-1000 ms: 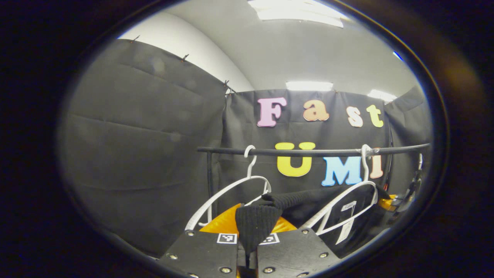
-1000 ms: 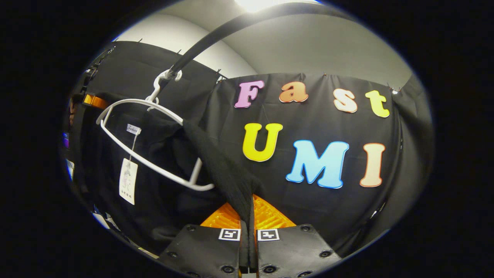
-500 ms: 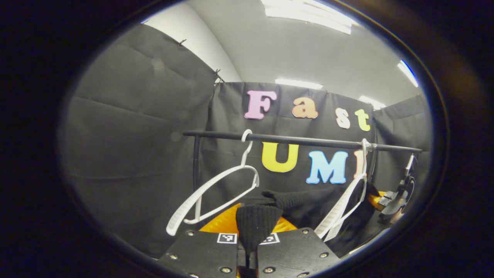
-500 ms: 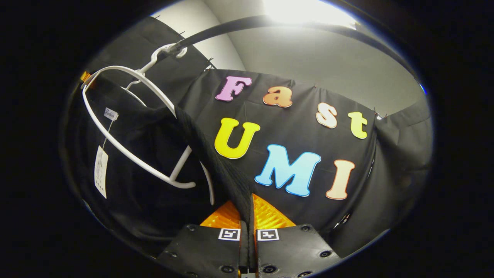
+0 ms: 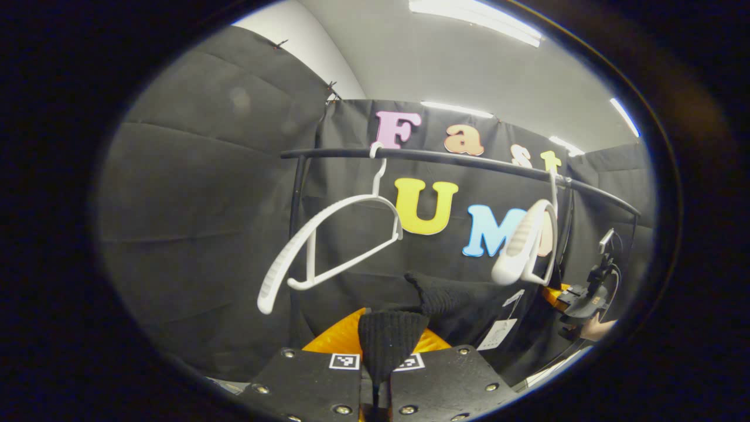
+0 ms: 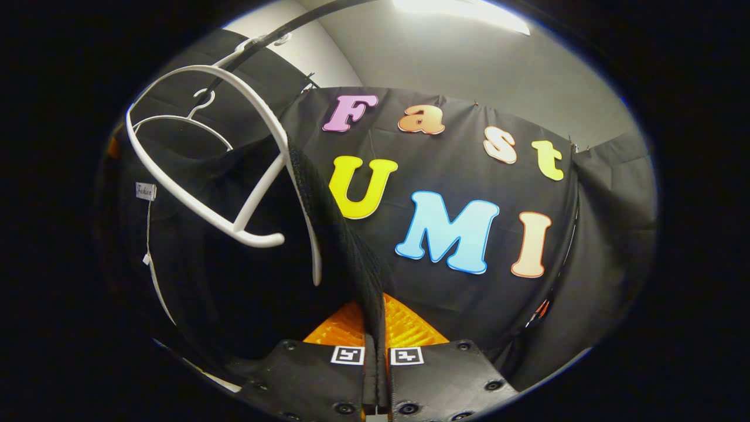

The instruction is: Grasp the clothes on the hanger with both hands and then place them into the laundry hamper below.

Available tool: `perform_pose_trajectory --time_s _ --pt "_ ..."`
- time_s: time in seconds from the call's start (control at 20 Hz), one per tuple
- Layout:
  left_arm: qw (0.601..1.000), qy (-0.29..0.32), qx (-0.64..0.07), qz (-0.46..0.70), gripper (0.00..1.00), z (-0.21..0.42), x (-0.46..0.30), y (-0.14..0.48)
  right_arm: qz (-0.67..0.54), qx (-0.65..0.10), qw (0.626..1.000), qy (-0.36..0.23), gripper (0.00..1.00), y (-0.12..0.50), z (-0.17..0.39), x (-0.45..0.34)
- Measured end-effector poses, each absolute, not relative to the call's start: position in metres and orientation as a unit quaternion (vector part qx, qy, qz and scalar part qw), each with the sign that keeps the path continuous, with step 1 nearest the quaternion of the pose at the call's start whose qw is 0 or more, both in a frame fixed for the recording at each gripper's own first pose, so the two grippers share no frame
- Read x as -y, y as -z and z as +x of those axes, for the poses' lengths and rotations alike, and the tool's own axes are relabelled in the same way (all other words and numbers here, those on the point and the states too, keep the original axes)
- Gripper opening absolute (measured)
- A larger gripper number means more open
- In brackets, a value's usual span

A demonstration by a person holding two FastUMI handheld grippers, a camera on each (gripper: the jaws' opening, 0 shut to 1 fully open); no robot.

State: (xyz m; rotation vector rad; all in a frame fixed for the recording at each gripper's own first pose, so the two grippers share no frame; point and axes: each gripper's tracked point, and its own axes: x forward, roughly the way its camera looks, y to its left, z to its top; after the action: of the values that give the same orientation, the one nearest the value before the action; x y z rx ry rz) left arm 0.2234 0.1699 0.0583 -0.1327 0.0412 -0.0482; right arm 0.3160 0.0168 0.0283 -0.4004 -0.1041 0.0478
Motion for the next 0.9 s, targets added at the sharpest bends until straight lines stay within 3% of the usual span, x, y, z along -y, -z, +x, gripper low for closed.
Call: perform_pose_trajectory --time_s 0.05,0.15,0.35,0.4,0.7,0.9 --pt "0.997 0.022 -0.024 -0.064 0.04 0.22 -0.165 -0.054 -0.201 0.05 0.978 -0.023 0.05 -0.026 0.315 -0.016" --pt "0.997 0.015 -0.035 -0.066 0.04 0.22 -0.158 -0.04 -0.2 0.041 0.979 -0.024 0.0 -0.015 0.319 -0.013" --pt "0.994 -0.007 -0.07 -0.084 0.04 0.226 -0.15 0.002 -0.199 -0.008 0.98 -0.018 0.0 0.025 0.318 0.002" --pt "0.993 -0.008 -0.08 -0.087 0.04 0.221 -0.147 0.013 -0.194 -0.018 0.981 -0.027 0.05 0.034 0.313 0.001" --pt "0.988 -0.03 -0.131 -0.071 0.05 0.176 -0.15 0.055 -0.176 -0.056 0.982 -0.038 0.02 0.074 0.272 0.0" --pt "0.986 -0.011 -0.158 -0.048 0.05 0.16 -0.127 0.08 -0.143 -0.09 0.985 -0.044 0.05 0.095 0.239 -0.005"
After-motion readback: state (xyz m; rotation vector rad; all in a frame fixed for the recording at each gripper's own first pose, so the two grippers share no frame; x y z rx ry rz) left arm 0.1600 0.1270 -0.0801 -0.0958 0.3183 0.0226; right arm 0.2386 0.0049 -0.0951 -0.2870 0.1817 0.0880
